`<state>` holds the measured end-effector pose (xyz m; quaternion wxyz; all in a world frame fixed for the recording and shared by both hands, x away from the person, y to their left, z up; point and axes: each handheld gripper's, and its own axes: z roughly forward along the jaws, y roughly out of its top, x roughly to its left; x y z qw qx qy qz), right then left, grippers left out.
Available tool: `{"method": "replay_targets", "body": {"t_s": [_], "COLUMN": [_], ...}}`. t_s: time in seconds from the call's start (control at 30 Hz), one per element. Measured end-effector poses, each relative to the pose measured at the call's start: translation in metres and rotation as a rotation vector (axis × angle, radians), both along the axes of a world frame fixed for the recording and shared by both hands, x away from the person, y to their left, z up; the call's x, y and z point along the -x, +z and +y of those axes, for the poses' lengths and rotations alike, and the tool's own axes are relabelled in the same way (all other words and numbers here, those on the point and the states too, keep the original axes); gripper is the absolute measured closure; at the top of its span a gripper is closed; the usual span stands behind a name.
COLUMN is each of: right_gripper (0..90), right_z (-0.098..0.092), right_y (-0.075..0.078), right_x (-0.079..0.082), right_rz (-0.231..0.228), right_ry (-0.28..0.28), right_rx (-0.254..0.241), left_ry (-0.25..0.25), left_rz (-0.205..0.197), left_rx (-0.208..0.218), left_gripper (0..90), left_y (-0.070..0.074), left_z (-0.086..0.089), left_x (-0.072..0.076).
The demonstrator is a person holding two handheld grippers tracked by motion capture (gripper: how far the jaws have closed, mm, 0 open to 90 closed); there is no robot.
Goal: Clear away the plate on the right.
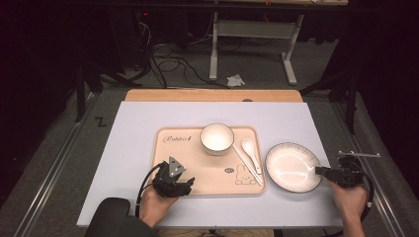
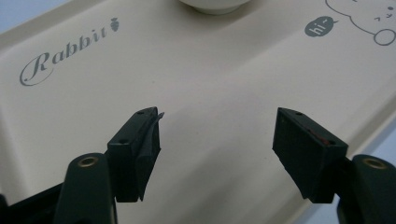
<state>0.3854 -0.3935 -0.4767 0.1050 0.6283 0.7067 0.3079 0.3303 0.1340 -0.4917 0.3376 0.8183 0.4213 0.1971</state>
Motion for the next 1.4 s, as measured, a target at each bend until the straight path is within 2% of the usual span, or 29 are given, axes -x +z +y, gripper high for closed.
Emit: {"method": "replay_targets", "body": {"t_s": [0.1, 0.53, 0.57, 0.63, 0.7, 0.8, 0.87, 0.9, 1.0, 1.03, 1.17, 1.2, 1.3, 1.4], "right_gripper": [76.5, 76.8, 77.3, 79.4, 81.7, 83.6, 84.9, 85.3, 85.7, 86.0, 86.4, 86.7, 86.7, 86.4], "right_z": [0.001, -0.005, -0.007, -0.008, -0.012, -0.014, -0.014, -0.015, -0.012, -0.01, -0.008, -0.006, -0.005, -0.004], "right_y": [-0.001, -0.011, -0.013, -0.015, -0.015, -0.016, -0.015, -0.014, -0.01, -0.007, -0.004, 0.0, 0.005, 0.01], "right_x": [-0.005, -0.023, -0.026, -0.027, -0.028, -0.029, -0.029, -0.028, -0.026, -0.025, -0.023, -0.021, -0.018, -0.014], "right_rz": [0.014, 0.071, 0.085, 0.082, 0.098, 0.092, 0.084, 0.064, 0.044, 0.017, -0.002, -0.032, -0.057, -0.105], "right_ry": [0.005, 0.027, 0.016, 0.012, 0.009, 0.001, -0.004, -0.001, 0.004, 0.01, 0.017, 0.03, 0.043, 0.057], "right_rx": [-0.005, -0.106, -0.15, -0.183, -0.206, -0.245, -0.263, -0.27, -0.259, -0.248, -0.241, -0.238, -0.217, -0.209], "left_ry": [0.013, 0.045, 0.049, 0.05, 0.051, 0.054, 0.053, 0.054, 0.055, 0.051, 0.048, 0.043, 0.04, 0.025], "left_rz": [-0.001, -0.001, -0.016, -0.033, -0.034, -0.031, -0.033, -0.036, -0.048, -0.057, -0.061, -0.06, -0.062, -0.067], "left_rx": [0.002, 0.002, -0.017, -0.017, -0.013, -0.015, -0.015, -0.016, -0.011, -0.004, 0.003, 0.012, 0.02, 0.026], "left_gripper": [32.2, 32.2, 32.1, 32.1, 32.2, 32.4, 32.5, 32.6, 33.5, 33.6, 35.0, 35.5, 36.4, 35.7], "left_y": [0.0, -0.001, -0.001, 0.001, 0.002, 0.001, 0.001, 0.001, 0.002, 0.003, 0.004, 0.005, 0.005, 0.005], "left_z": [0.003, 0.009, 0.008, 0.008, 0.009, 0.01, 0.01, 0.01, 0.009, 0.008, 0.008, 0.009, 0.009, 0.008], "left_x": [0.002, 0.007, 0.009, 0.01, 0.011, 0.011, 0.011, 0.011, 0.012, 0.012, 0.012, 0.012, 0.012, 0.012]}}
